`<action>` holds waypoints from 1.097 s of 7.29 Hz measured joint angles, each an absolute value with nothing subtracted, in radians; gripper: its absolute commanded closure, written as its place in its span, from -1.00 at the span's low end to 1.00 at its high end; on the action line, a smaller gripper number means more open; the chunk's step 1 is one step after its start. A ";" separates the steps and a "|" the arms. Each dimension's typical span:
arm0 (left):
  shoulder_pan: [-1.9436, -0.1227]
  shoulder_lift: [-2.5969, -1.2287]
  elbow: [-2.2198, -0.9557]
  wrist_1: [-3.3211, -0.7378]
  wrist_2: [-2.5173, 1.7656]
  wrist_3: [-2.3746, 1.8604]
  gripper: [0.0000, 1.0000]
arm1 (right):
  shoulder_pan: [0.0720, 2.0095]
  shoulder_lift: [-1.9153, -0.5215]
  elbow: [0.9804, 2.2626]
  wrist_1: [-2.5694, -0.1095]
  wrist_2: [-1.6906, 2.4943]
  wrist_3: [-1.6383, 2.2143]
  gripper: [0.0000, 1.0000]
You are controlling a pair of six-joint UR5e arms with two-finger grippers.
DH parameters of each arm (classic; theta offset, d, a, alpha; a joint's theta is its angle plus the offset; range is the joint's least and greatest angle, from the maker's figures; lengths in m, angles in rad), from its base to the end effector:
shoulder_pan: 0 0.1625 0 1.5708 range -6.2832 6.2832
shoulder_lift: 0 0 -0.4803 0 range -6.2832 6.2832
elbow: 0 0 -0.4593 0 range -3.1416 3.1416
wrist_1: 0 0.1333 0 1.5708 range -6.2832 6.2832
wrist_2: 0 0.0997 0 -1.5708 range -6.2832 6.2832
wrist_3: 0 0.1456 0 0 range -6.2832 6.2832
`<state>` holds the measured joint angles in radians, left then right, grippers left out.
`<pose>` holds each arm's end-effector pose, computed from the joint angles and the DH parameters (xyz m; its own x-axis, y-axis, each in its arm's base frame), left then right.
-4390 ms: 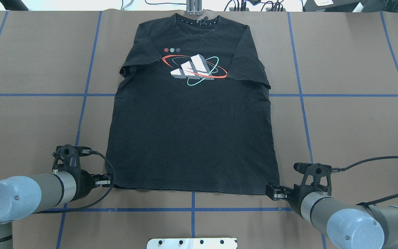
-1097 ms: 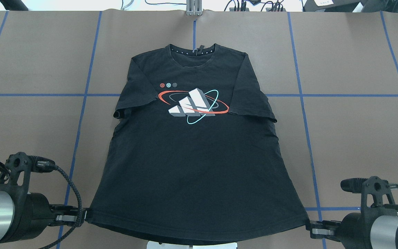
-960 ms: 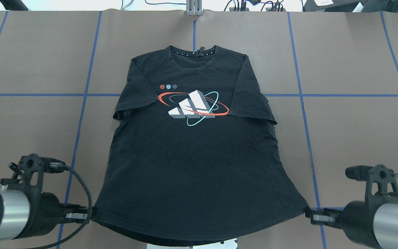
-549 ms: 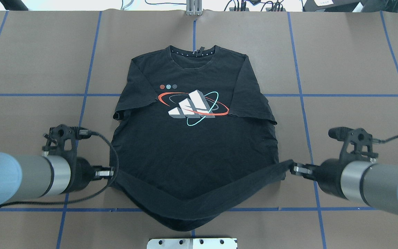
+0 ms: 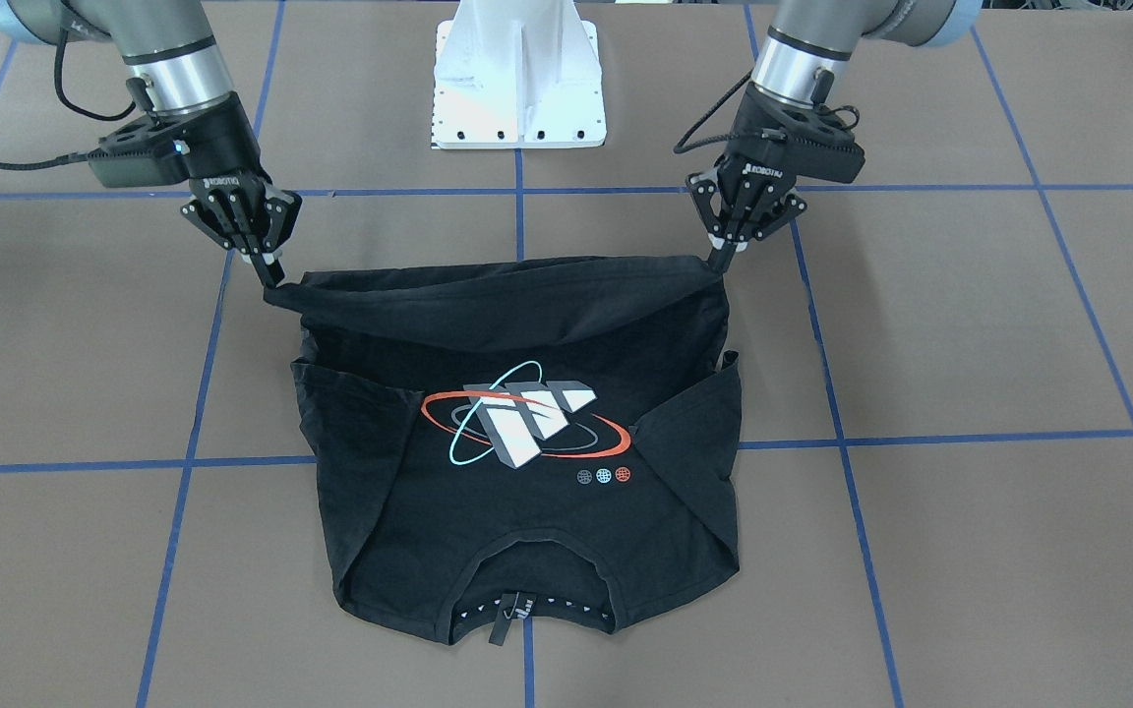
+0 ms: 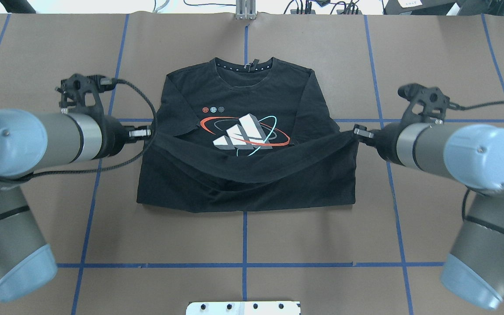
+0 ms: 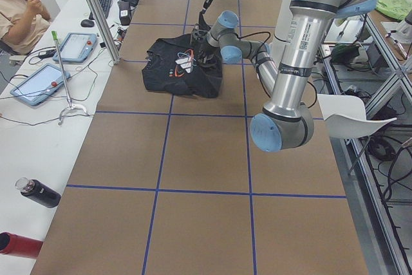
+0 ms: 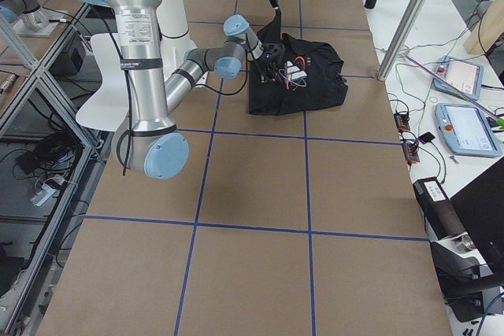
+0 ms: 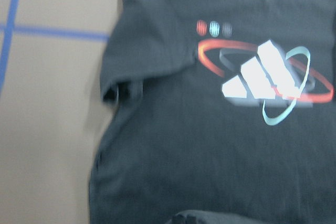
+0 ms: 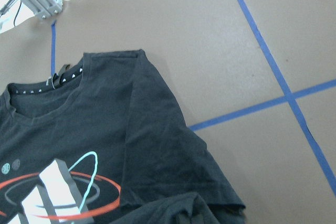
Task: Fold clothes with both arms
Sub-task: 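Lift the hem with both grippers and fold it toward the collar, then lay the hem near the collar and open both grippers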
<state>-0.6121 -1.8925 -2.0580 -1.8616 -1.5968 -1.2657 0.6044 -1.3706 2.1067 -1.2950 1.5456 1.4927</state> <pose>0.4525 -0.4760 0.2631 0.5211 0.0010 -0.8535 0.4182 0.8714 0.2564 -0.4259 -0.4606 0.3175 0.4807 0.2372 0.8442 -0.5498 0.8315 0.0795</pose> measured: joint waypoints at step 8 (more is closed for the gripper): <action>-0.792 -2.168 -1.491 -2.043 -1.554 -1.084 1.00 | 0.764 -1.055 1.725 -1.393 1.556 1.413 1.00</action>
